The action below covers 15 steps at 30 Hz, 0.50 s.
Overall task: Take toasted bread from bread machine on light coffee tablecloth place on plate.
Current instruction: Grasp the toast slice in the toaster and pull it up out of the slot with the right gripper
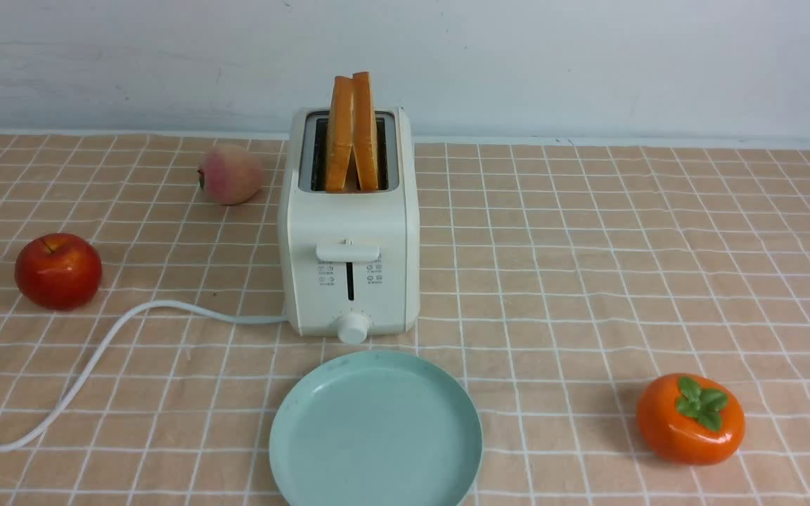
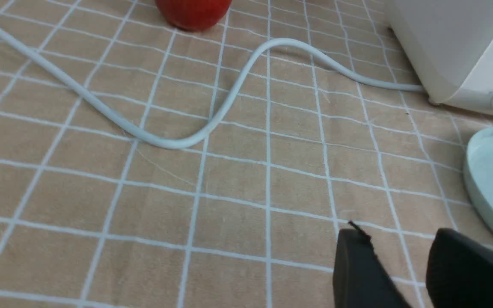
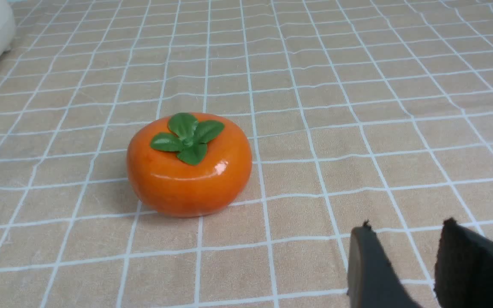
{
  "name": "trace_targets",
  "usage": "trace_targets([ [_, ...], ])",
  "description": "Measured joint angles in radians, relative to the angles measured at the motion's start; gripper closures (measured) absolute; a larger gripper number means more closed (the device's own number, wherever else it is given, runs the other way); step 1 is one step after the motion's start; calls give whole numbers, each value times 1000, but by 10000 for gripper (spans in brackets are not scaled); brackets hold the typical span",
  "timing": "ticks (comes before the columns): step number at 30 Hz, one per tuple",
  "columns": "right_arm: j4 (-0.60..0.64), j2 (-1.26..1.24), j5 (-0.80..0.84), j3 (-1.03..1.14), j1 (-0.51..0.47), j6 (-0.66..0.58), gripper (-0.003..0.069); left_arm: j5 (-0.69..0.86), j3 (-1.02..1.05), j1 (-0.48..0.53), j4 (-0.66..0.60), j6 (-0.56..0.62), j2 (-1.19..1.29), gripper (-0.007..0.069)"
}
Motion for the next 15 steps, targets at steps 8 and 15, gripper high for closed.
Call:
trace_targets([
  [8,0,0,0,0,0,0,419,-63,0,0,12,20,0,386],
  [15,0,0,0,0,0,0,419,-154,0,0,-85,22,0,386],
])
